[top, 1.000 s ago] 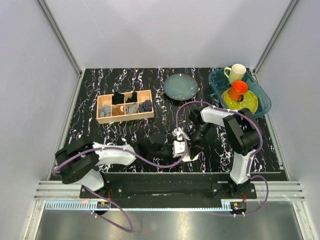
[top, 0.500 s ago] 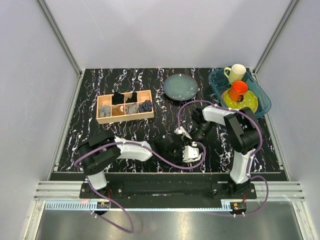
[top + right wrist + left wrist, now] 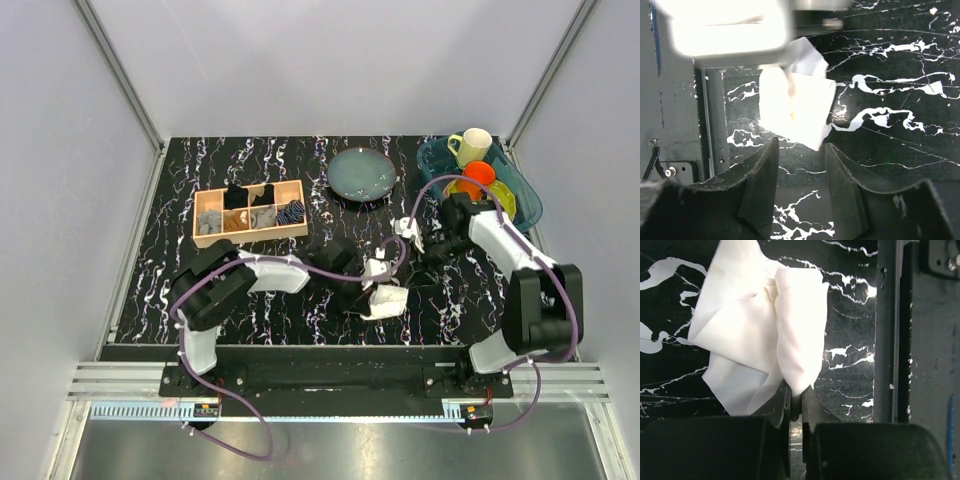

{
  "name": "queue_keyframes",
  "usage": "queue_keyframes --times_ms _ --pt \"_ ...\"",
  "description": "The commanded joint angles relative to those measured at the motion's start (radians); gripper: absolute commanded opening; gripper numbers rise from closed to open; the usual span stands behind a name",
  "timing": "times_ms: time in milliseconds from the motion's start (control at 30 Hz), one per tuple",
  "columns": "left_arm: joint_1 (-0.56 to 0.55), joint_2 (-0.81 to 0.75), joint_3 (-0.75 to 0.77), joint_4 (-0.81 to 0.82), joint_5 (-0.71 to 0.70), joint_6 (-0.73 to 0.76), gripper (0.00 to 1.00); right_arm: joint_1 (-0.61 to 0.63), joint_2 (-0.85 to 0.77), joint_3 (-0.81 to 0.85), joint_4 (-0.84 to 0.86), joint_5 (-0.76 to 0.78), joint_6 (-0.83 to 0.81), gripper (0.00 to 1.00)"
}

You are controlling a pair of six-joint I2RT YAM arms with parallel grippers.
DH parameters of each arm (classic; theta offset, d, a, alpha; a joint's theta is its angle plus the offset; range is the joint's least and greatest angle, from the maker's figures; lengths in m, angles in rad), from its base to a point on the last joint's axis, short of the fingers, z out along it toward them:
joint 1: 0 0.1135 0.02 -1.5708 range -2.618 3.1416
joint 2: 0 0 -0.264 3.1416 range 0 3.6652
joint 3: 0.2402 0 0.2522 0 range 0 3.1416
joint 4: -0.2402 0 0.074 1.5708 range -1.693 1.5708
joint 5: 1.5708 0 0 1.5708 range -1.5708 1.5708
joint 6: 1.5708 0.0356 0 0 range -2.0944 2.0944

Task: Roll the underwear
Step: Roll the underwear to the center of the board.

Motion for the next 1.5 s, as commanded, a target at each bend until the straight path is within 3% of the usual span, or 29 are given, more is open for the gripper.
queue_keyframes --times_ms 0,133,300,467,733,833,1033,1267,1467 --pt "0.053 0.095 0.100 -0.130 0.173 -0.100 0.00 0.000 -0.167 -0.110 0.006 -0.029 -0.082 0.52" --pt "0.073 0.179 0.236 -0.290 0.256 -0.143 0.00 0.022 -0.321 -0.244 0.041 -0.054 -0.246 0.60" --pt "0.098 0.294 0.381 -0.387 0.322 -0.197 0.01 0.147 -0.450 -0.400 0.265 0.082 -0.198 0.65" --pt "0.121 0.357 0.421 -0.381 0.359 -0.287 0.03 0.244 -0.415 -0.445 0.431 0.197 -0.178 0.65" --pt "0.145 0.387 0.408 -0.263 0.391 -0.404 0.07 0.297 -0.315 -0.522 0.593 0.320 -0.207 0.63" --pt "0.153 0.368 0.388 -0.194 0.367 -0.454 0.17 0.312 -0.267 -0.528 0.616 0.346 -0.198 0.56" --pt "0.165 0.146 0.209 0.056 0.206 -0.474 0.44 0.313 -0.165 -0.464 0.557 0.349 -0.130 0.23" --pt "0.170 -0.179 -0.111 0.293 -0.006 -0.411 0.54 0.312 -0.060 -0.269 0.252 0.181 -0.118 0.16" --pt "0.173 -0.192 -0.300 0.549 0.017 -0.557 0.61 0.303 0.076 -0.117 0.072 0.112 -0.121 0.15"
